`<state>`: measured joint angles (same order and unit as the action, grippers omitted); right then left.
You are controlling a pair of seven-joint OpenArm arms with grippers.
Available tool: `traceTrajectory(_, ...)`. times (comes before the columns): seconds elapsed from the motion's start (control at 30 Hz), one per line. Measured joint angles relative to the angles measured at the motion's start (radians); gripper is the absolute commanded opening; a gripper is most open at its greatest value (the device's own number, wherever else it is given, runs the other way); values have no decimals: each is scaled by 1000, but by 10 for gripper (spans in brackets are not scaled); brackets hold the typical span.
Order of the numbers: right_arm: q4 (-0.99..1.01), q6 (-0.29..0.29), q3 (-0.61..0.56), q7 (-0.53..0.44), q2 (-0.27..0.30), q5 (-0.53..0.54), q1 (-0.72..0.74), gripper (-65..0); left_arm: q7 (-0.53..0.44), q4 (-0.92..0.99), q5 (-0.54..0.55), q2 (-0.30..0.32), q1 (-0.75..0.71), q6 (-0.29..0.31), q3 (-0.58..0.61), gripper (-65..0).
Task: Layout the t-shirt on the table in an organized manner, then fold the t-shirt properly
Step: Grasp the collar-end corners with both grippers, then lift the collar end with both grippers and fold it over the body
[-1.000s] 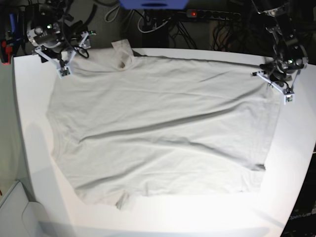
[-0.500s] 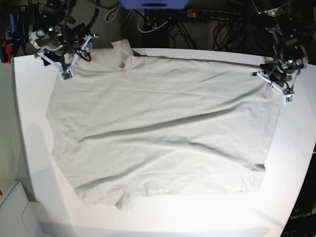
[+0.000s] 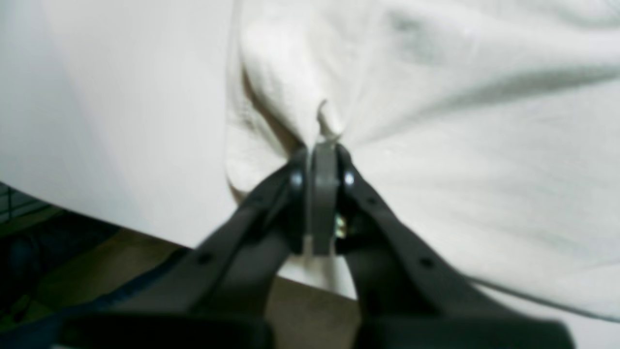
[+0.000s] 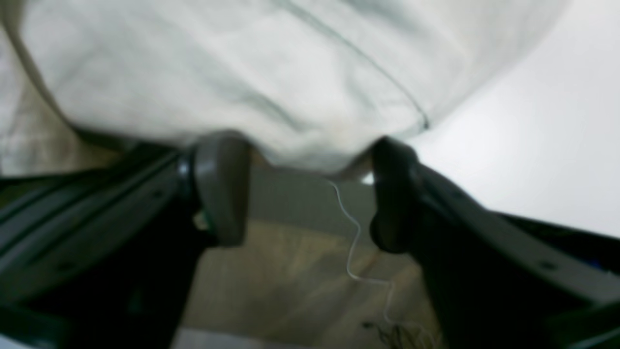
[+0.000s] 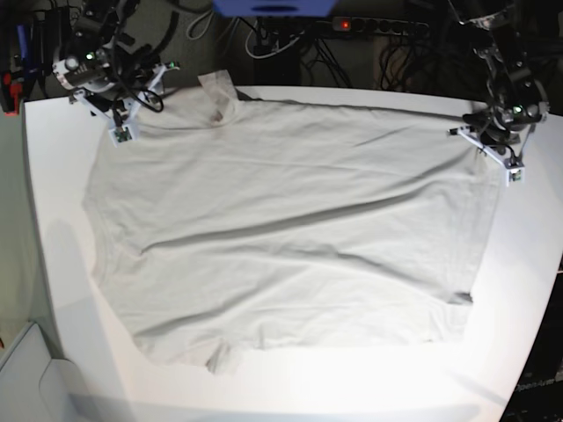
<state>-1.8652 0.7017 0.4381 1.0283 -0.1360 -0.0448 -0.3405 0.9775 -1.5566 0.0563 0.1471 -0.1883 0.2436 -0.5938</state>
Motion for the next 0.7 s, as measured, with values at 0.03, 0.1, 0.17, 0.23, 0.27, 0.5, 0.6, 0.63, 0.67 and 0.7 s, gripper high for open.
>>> traceTrajectory(0.03,2,0,-1,0,0,0,5,-420,0,0,0,0,0,0,0,-649)
traceTrajectory(0.1,4,-1,-2,0,0,0,16,-498,0,0,0,0,0,0,0,-649)
traceTrajectory(0.17,6,-3,-2,-1,0,0,19,-556,0,0,-1,0,0,0,0,-649)
traceTrajectory(0.23,6,-3,-2,-1,0,0,19,-599,0,0,0,0,0,0,0,-649)
traceTrajectory(0.27,6,-3,-2,0,0,0,22,-615,0,0,0,0,0,0,0,-649)
traceTrajectory(0.5,-6,-3,-4,12,0,0,24,-650,40,-37,-11,-4,-6,-1,-1,-649)
traceTrajectory(0.6,-35,-2,-6,35,-4,-8,18,-650,75,-69,-16,-9,-18,-1,-1,-649)
traceTrajectory(0.63,-46,-2,-6,34,-3,-7,17,-650,97,-75,-19,-9,-17,-2,-1,-649)
traceTrajectory(0.67,-56,-2,-6,34,-3,-7,15,-650,115,-79,-19,-10,-16,-2,-1,-649)
traceTrajectory(0.7,-66,-3,-6,34,-3,-8,17,-650,118,-83,-18,-10,-16,-1,-1,-649)
